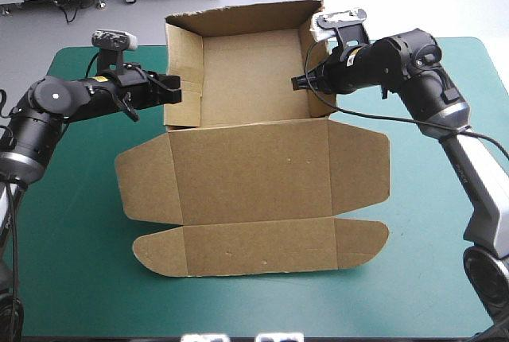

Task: Fold the box

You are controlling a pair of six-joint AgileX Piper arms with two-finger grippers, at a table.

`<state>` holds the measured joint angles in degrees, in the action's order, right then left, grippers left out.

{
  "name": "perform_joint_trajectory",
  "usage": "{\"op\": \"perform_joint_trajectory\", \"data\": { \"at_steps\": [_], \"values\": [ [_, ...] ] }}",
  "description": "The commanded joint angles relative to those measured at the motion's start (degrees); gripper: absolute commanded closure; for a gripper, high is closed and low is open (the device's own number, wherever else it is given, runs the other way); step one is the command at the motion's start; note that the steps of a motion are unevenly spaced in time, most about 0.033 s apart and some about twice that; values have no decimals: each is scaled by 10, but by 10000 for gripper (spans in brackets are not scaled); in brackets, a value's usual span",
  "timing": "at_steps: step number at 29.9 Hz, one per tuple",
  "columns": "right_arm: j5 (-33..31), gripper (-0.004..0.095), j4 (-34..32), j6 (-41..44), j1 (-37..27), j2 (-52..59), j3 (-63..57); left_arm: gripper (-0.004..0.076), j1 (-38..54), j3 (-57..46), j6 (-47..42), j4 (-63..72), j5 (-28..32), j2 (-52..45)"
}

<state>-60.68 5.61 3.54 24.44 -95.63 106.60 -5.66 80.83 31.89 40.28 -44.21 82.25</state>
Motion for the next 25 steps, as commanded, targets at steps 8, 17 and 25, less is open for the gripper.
{"op": "perform_joint_trajectory", "data": {
  "at_steps": [8,17,25],
  "values": [
    [-45,909,36,4,3,-52,17,733,-104,132,-222,-282,-180,68],
    [-21,909,75,-10,-20,-148,17,733,-103,132,-340,-372,-188,170],
    [4,909,81,-45,-22,-185,17,733,-103,133,-354,-368,-170,221]
  ]
}}
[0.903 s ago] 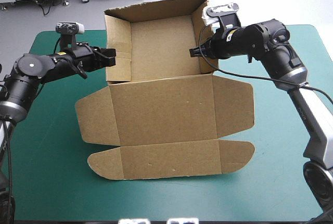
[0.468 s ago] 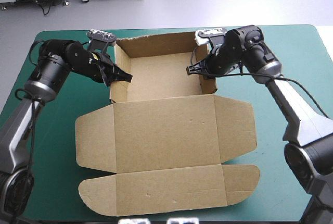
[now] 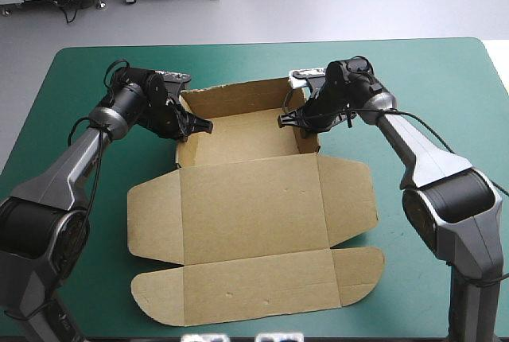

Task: Fold the box

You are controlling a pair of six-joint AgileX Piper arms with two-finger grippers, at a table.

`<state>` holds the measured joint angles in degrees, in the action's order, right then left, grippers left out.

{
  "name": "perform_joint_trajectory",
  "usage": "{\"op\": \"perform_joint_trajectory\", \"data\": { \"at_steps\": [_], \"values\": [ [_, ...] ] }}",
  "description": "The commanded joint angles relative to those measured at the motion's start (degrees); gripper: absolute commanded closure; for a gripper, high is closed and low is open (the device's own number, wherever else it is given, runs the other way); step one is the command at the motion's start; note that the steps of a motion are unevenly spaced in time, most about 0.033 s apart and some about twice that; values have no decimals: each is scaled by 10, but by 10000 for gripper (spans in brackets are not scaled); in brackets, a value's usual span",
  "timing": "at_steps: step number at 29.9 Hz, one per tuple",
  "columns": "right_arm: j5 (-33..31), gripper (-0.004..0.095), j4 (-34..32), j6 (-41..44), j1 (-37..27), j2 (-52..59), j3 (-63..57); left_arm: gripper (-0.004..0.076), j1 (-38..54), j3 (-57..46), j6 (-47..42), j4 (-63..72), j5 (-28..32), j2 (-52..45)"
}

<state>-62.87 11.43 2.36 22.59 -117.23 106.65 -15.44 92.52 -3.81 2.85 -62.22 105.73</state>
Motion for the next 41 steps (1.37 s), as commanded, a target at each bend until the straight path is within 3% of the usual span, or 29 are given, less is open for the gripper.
{"op": "perform_joint_trajectory", "data": {
  "at_steps": [1,4,9,11,15,19,21,27,35,41],
  "values": [
    [30,909,18,-42,-3,31,16,733,-6,17,3,7,10,-10],
    [34,908,7,-61,-3,31,17,733,-6,17,3,5,10,-3],
    [33,874,-72,-66,-3,31,18,729,-6,17,4,5,7,2],
    [31,813,-96,-66,-3,31,18,717,-6,17,4,5,7,2],
    [26,600,-131,-122,-3,31,18,656,-6,18,4,9,7,2],
    [26,431,-133,-143,-3,31,18,527,-6,18,4,13,-5,2],
    [26,392,-133,-143,-3,31,18,457,-6,18,4,18,-8,2],
    [26,386,-132,-144,-3,31,18,309,-6,19,-81,19,-8,2],
    [31,386,-110,-143,-3,33,26,307,-6,58,-83,19,-23,1],
    [28,386,-68,-143,-3,33,81,307,-6,153,-71,14,-80,1]
  ]
}}
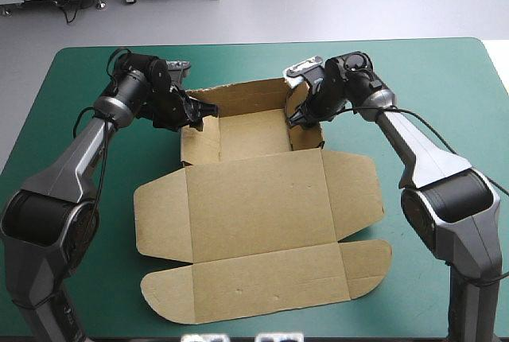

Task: Fold the box

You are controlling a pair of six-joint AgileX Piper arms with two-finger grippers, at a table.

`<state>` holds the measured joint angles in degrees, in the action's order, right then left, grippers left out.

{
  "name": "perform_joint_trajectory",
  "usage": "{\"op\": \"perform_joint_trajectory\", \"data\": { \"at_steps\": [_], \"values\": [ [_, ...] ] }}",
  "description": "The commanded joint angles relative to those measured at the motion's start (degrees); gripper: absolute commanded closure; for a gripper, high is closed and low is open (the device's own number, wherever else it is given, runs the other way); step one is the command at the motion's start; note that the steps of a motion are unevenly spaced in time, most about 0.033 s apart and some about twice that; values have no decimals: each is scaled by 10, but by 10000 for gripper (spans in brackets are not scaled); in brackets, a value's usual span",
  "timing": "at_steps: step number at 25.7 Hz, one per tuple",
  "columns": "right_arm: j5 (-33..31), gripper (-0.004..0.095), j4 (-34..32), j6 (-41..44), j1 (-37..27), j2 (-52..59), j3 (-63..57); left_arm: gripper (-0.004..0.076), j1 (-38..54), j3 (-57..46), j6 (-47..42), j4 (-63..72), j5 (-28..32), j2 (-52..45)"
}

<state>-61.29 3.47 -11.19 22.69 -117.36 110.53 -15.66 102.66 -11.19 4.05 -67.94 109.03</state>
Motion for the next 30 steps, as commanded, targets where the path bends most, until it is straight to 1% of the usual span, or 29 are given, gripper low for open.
{"op": "perform_joint_trajectory", "data": {
  "at_steps": [1,2,3,6,9,16,19,20,21,22,23,25,26,27,28,30],
  "values": [
    [8,386,11,-3,-4,35,54,307,-3,72,6,-3,-41,-32],
    [4,384,11,3,-4,35,66,307,-3,89,7,-10,-60,-32],
    [0,385,11,8,-4,35,78,307,-3,98,7,-13,-65,-32],
    [-31,387,9,9,-4,35,111,307,-3,125,7,0,-64,-50],
    [-56,391,6,-6,-4,36,130,323,-3,132,11,22,-64,-84],
    [-84,396,6,-6,-7,39,133,389,-3,128,95,129,-65,-218],
    [-93,396,6,-1,-7,39,133,425,-3,98,124,145,-65,-300],
    [-104,396,6,6,-7,39,133,442,-3,60,134,139,-65,-360],
    [-107,396,6,7,-7,39,134,449,-3,40,134,133,-65,-385],
    [-107,396,6,19,-7,40,134,461,-3,-18,134,109,-65,-448],
    [-107,396,6,21,-7,43,134,462,-3,-44,134,97,-65,-474],
    [-107,400,6,23,-7,52,135,462,-3,-142,134,60,-64,-569],
    [-107,400,5,40,-7,60,136,462,-3,-218,134,35,-64,-632],
    [-107,400,6,49,-7,63,136,462,-3,-255,134,25,-64,-657],
    [-107,400,7,64,-7,69,136,462,-3,-314,134,13,-64,-705],
    [-107,400,12,82,-7,78,136,462,-3,-376,134,-1,-64,-763]
  ]
}}
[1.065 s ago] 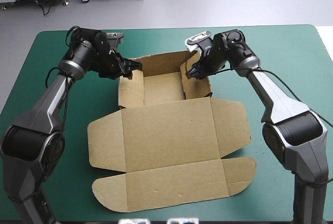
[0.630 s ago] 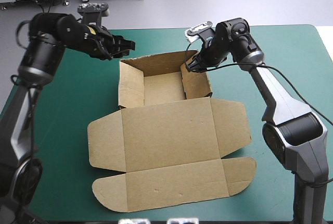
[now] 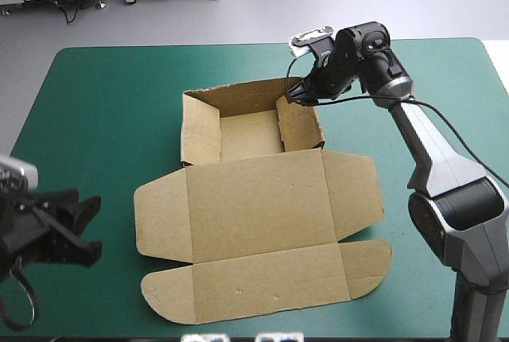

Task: Fold the box

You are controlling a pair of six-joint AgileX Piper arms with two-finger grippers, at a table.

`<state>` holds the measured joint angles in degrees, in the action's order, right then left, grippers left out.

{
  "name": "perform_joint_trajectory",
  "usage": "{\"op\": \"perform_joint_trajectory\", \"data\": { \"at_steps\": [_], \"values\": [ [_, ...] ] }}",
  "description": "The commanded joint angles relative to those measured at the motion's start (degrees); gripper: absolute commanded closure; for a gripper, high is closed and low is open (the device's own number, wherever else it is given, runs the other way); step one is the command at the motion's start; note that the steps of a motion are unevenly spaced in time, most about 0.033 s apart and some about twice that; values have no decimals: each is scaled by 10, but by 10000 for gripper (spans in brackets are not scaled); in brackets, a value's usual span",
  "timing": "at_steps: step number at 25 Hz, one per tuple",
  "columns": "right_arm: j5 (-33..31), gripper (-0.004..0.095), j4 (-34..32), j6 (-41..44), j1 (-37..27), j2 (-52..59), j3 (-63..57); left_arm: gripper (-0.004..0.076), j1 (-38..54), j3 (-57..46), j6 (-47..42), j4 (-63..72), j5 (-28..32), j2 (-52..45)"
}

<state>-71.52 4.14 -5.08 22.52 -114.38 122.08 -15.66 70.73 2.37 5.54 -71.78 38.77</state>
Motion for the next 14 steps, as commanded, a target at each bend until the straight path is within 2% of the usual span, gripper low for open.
{"op": "perform_joint_trajectory", "data": {
  "at_steps": [1,6,14],
  "values": [
    [-5,400,12,26,-5,52,20,462,-3,-103,-2,-26,-25,-94],
    [-5,400,16,45,-5,29,20,462,-3,-264,-2,-37,-25,-242],
    [-5,400,17,45,-5,-52,20,462,-3,-305,-2,-45,-25,-257]
  ]
}}
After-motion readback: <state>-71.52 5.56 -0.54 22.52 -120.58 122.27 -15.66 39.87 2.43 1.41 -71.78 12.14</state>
